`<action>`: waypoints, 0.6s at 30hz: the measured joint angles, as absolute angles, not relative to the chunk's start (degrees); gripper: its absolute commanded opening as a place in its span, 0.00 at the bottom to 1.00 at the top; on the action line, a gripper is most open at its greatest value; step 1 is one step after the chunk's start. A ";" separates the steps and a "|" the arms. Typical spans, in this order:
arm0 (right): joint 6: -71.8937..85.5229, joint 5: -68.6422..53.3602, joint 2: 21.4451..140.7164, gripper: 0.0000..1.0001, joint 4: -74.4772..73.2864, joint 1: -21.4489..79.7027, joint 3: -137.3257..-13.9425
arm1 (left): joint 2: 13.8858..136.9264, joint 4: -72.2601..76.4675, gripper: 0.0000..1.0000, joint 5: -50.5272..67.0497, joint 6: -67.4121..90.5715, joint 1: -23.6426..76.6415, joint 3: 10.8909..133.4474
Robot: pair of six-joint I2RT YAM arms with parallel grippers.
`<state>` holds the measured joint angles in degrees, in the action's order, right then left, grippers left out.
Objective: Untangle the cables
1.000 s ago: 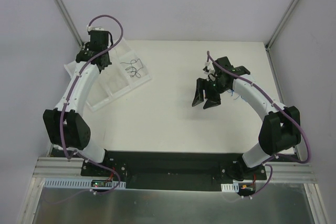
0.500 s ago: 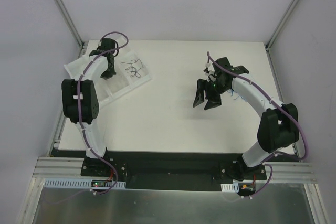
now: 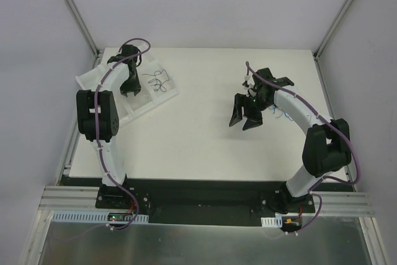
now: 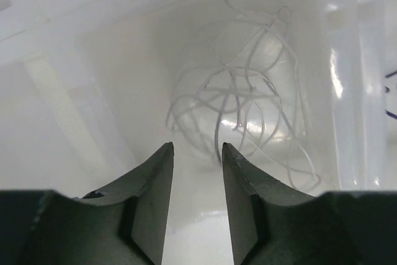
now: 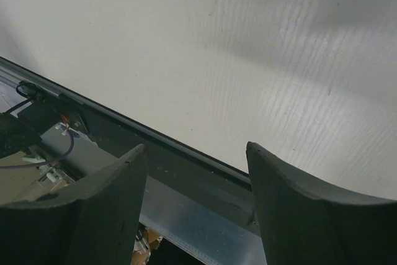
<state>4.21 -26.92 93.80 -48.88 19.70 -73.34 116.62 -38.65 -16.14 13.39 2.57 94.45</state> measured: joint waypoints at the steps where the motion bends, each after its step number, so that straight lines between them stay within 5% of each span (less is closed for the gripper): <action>1: 4.21 -26.92 93.80 0.67 -48.88 19.51 -73.34 | 115.48 -39.51 0.45 -15.35 14.06 2.57 94.45; 6: 4.49 -25.89 93.82 0.67 -49.36 18.46 -73.89 | 106.13 -41.39 0.58 -12.58 16.05 2.57 94.08; 18: 13.21 -10.33 101.73 0.68 -51.37 7.94 -95.15 | 78.59 -39.92 0.63 6.61 16.75 5.61 77.84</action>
<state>13.21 -10.33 101.73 -51.37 7.94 -95.15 78.59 -39.92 6.61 16.75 5.61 77.84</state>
